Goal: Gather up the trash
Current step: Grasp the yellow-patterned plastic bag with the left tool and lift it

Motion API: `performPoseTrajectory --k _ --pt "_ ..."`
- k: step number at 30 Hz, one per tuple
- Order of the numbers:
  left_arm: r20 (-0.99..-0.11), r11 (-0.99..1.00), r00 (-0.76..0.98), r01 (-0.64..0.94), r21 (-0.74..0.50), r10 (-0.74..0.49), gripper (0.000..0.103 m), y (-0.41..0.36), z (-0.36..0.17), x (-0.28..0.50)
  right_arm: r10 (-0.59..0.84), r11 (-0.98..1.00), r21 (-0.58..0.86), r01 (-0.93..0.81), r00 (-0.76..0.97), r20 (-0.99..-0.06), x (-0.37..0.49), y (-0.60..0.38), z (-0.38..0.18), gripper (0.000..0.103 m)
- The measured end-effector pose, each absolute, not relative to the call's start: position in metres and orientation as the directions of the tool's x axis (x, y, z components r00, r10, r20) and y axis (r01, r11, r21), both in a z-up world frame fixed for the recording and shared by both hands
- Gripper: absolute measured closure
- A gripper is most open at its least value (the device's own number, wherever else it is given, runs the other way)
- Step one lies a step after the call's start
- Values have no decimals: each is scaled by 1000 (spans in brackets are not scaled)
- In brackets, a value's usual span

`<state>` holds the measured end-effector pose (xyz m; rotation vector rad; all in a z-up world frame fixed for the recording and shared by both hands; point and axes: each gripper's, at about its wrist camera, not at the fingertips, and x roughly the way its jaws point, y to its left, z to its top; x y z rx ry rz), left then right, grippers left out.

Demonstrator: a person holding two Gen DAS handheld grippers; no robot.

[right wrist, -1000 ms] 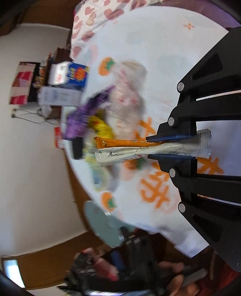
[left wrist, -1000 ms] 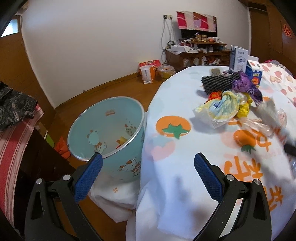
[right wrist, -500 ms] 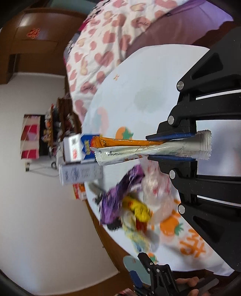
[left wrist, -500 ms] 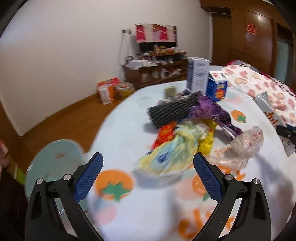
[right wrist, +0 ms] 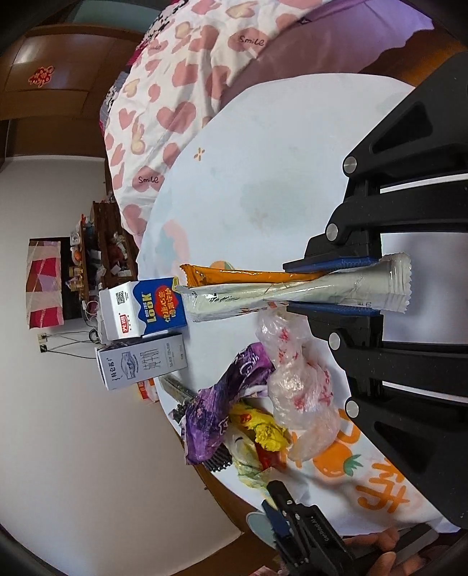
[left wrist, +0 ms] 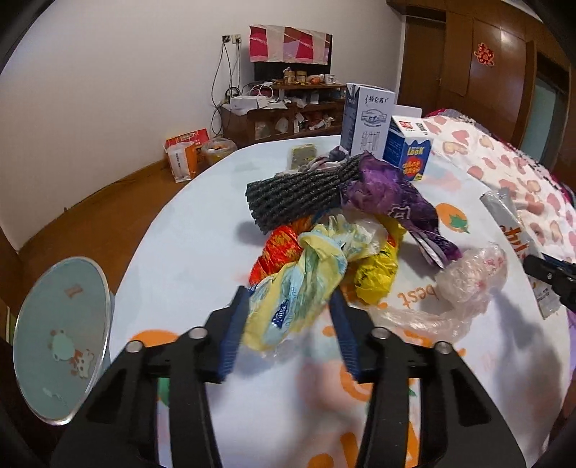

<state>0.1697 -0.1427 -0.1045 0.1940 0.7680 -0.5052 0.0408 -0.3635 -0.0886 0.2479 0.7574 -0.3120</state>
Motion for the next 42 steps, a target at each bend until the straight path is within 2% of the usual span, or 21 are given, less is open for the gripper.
performPoseTrajectory --k 2,7,16,18,23,25,27,29,30,33,36,38,39,41,42 --pt "-698 862 608 507 -25 -378 72 -139 -101 162 -187 925 111 362 691 -699 38 -361 -86 86" --pt "-670 875 632 481 -57 -391 73 -119 -84 137 -189 928 108 358 697 -691 30 -352 -82 86" --pt "-647 913 700 407 14 -302 74 -85 -67 102 -170 938 115 327 724 -669 23 -325 -70 86" --pt "-644 916 704 400 9 -301 79 -80 -66 99 -156 945 114 306 730 -666 24 -314 -68 86" --pt "-661 914 692 405 24 -290 79 -76 -75 100 -132 959 100 264 735 -665 28 -293 -65 86" --pt "-671 912 679 411 10 -298 71 -75 -79 102 -135 962 92 259 735 -665 27 -290 -65 86" --pt "-675 906 674 423 20 -300 45 -78 -82 102 -140 959 93 267 733 -666 26 -292 -65 85" --pt "-692 886 643 463 10 -328 32 -84 -86 100 -149 956 93 279 731 -666 24 -295 -65 85" --pt "-704 870 617 492 -3 -352 30 -89 -88 98 -156 954 91 287 729 -666 23 -298 -65 85" --pt "-726 836 572 549 -7 -382 30 -103 -98 90 -177 944 92 317 721 -670 20 -309 -66 84" --pt "-751 821 556 570 31 -357 31 -116 -114 82 -189 935 98 341 713 -675 18 -318 -68 84" --pt "-755 813 562 578 65 -339 40 -122 -123 76 -189 933 103 346 710 -678 18 -319 -69 84" --pt "-748 815 572 575 74 -336 52 -123 -124 76 -188 933 103 345 710 -678 18 -319 -69 84" --pt "-739 818 576 573 58 -351 62 -121 -121 76 -185 935 101 339 713 -677 18 -317 -69 84" --pt "-727 828 584 560 38 -361 62 -117 -116 78 -180 937 102 333 715 -676 19 -315 -69 84"
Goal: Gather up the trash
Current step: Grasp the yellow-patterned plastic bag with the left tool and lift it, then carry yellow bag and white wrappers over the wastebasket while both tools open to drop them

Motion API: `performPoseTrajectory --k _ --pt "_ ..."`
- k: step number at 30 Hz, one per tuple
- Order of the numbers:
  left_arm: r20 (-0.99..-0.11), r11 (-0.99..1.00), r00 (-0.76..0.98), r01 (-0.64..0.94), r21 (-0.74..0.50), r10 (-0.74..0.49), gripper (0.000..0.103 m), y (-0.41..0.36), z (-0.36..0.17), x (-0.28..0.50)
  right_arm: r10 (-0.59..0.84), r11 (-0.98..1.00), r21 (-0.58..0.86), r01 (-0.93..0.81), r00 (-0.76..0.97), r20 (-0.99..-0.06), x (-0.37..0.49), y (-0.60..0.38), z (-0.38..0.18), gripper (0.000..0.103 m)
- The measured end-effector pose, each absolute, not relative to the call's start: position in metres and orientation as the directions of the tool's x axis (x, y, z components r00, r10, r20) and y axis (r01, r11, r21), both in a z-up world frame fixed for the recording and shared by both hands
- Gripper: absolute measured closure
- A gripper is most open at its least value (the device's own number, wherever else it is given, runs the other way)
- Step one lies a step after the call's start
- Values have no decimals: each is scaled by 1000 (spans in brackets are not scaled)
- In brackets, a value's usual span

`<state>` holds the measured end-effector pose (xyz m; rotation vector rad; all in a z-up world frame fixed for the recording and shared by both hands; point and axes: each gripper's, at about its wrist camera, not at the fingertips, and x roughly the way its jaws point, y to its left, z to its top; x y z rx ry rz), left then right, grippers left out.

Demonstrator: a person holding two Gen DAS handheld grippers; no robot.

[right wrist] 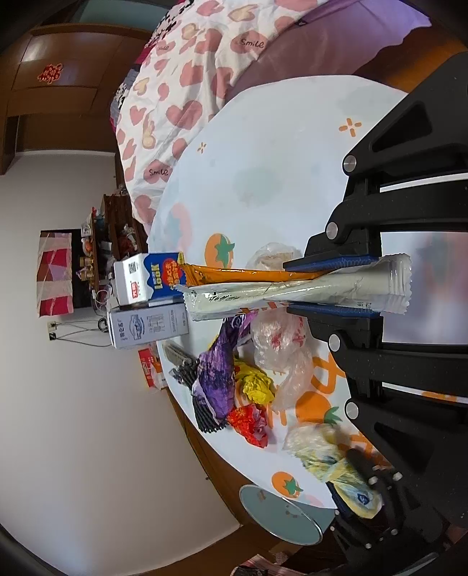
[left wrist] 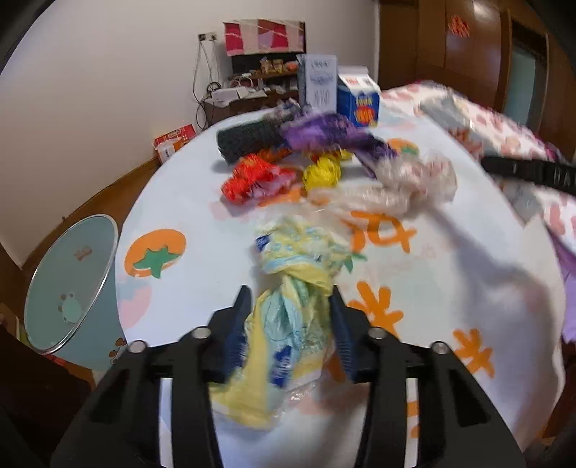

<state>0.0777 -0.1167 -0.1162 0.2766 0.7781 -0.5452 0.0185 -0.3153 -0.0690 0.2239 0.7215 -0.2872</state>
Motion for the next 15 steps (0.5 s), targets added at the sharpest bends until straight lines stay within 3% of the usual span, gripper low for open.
performPoseTrajectory --k 3,15 --pt "-696 853 627 520 38 -351 67 -107 -104 80 -173 941 102 321 720 -672 20 -310 -68 84" --pt "-651 948 744 295 120 -149 67 -51 -68 99 -95 970 105 217 744 -661 42 -266 -59 84"
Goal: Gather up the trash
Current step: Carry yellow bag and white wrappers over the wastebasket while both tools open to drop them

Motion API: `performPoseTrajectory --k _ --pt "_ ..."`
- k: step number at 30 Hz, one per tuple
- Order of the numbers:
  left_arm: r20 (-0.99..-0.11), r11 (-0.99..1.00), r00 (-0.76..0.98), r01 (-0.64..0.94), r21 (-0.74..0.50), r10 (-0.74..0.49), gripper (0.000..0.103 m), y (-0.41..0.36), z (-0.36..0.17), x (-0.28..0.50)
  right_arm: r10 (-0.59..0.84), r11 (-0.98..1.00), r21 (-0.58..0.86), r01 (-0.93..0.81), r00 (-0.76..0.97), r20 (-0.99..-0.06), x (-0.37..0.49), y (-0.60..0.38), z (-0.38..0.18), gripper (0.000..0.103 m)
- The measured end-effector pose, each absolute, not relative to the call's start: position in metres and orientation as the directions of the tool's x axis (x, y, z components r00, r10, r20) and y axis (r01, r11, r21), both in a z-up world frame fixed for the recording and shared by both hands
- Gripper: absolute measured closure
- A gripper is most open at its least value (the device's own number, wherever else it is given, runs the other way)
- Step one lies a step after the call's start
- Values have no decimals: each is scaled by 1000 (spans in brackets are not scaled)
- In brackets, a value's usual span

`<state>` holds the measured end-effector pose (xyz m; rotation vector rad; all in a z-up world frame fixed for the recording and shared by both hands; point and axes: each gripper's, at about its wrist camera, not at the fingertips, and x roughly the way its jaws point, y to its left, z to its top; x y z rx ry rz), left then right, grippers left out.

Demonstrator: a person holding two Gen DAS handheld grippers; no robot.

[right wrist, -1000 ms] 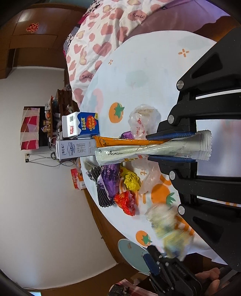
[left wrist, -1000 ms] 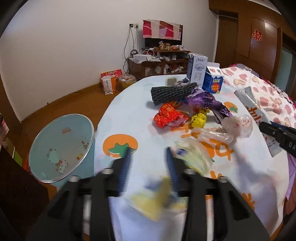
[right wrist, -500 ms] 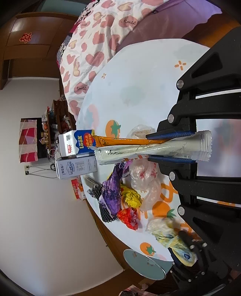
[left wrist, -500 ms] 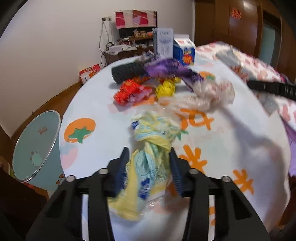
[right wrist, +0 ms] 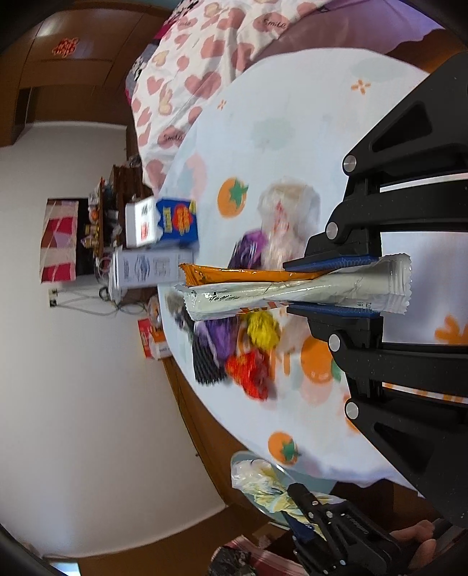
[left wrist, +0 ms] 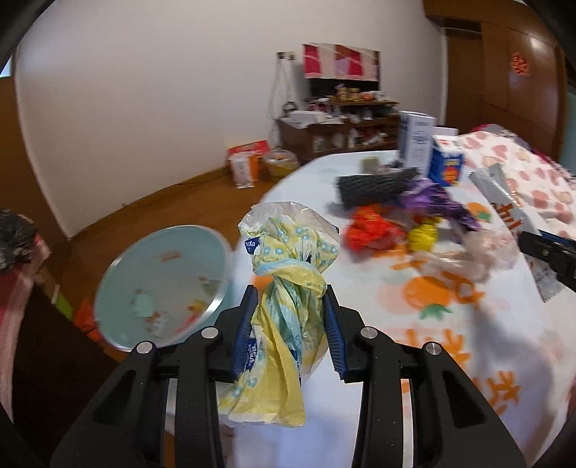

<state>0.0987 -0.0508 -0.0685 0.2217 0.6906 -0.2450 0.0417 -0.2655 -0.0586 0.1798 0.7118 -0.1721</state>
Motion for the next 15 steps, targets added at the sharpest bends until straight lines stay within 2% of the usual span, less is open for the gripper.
performPoseTrajectory --k 15 --pt "-645 987 764 106 122 -3 66 22 -63 117 38 994 104 42 749 -661 82 -182 -53 84"
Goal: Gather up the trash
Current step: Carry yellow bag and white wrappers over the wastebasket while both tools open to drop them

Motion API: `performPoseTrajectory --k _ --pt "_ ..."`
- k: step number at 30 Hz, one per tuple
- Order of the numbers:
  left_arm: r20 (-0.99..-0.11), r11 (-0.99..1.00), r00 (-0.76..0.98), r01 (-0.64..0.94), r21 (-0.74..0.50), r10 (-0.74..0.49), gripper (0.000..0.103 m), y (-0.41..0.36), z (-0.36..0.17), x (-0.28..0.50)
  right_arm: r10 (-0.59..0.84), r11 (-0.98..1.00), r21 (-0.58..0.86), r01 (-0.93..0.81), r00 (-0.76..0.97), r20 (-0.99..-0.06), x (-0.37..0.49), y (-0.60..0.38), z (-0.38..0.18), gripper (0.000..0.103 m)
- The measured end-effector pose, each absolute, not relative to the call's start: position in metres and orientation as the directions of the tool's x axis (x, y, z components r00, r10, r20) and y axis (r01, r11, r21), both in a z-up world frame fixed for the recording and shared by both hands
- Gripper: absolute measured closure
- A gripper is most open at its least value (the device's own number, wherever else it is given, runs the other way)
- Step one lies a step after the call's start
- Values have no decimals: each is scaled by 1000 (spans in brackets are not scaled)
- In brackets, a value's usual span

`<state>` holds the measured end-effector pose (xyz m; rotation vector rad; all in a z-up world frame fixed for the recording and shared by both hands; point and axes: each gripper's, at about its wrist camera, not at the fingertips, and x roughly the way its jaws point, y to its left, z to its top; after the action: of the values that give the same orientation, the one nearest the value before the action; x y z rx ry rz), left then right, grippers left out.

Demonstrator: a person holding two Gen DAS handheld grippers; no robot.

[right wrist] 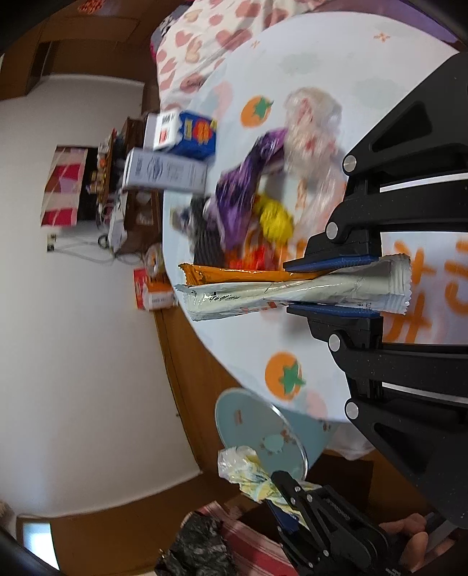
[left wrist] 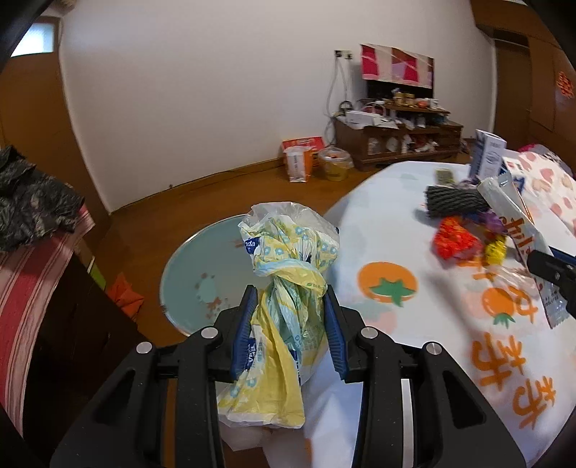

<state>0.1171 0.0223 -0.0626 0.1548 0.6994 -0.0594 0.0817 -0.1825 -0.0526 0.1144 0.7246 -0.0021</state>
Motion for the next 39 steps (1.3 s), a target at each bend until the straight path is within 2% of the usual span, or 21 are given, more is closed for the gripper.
performPoseTrajectory --k 18,39 --pt "-645 995 760 -22 99 81 66 82 -62 135 178 984 121 -131 730 -660 124 -95 -43 84" --pt "-691 995 716 -74 71 102 66 109 -87 177 233 971 140 -192 652 -721 189 -37 -70 84"
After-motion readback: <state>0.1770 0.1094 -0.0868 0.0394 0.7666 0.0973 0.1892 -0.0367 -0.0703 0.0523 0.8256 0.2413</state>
